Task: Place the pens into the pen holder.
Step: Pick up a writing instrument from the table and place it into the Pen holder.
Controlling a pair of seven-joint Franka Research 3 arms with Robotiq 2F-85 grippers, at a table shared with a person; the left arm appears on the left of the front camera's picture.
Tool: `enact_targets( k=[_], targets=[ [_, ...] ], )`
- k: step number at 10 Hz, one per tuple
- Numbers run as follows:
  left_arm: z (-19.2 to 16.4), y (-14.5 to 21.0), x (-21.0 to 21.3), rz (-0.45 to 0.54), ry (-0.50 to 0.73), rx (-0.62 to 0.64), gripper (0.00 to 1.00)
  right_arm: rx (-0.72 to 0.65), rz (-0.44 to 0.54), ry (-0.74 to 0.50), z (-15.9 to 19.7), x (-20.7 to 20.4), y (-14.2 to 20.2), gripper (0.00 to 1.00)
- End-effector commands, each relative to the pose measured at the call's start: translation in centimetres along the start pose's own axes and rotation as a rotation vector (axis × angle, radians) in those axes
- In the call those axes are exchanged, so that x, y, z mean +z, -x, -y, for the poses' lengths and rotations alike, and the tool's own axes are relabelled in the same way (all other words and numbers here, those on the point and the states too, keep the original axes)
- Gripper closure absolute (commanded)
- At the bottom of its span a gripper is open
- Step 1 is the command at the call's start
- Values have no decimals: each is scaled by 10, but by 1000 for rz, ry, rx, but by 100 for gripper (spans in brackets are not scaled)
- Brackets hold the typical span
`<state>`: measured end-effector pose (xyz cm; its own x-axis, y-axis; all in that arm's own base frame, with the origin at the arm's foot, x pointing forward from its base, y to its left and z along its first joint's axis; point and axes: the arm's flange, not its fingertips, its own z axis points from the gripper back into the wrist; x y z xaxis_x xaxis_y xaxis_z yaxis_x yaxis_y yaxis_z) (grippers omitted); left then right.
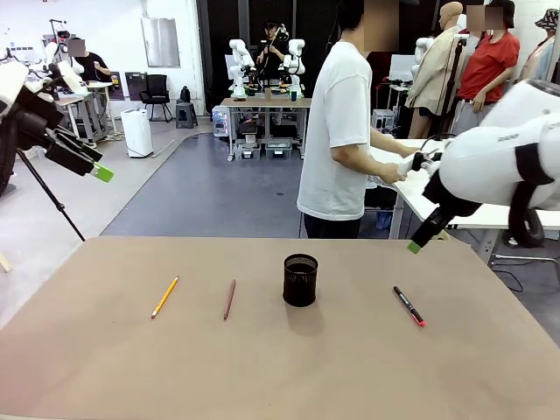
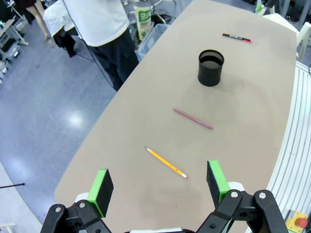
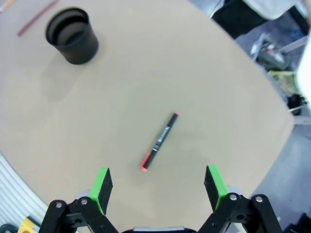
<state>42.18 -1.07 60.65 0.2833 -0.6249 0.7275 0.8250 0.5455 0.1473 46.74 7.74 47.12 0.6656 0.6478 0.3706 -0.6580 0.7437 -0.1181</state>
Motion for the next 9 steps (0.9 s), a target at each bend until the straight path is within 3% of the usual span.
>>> enact_targets(
  k=[1, 6, 9],
  targets=[
    [-1, 0, 0, 16, 5, 0, 0, -69, -111, 7, 0, -18, -37, 0],
    [-1, 0, 0, 16, 5, 0, 0, -170, -409, 75, -17, -103, -48, 0],
    [-1, 0, 0, 16, 5, 0, 0, -290, -390, 8, -6, -126, -16, 0]
  ],
)
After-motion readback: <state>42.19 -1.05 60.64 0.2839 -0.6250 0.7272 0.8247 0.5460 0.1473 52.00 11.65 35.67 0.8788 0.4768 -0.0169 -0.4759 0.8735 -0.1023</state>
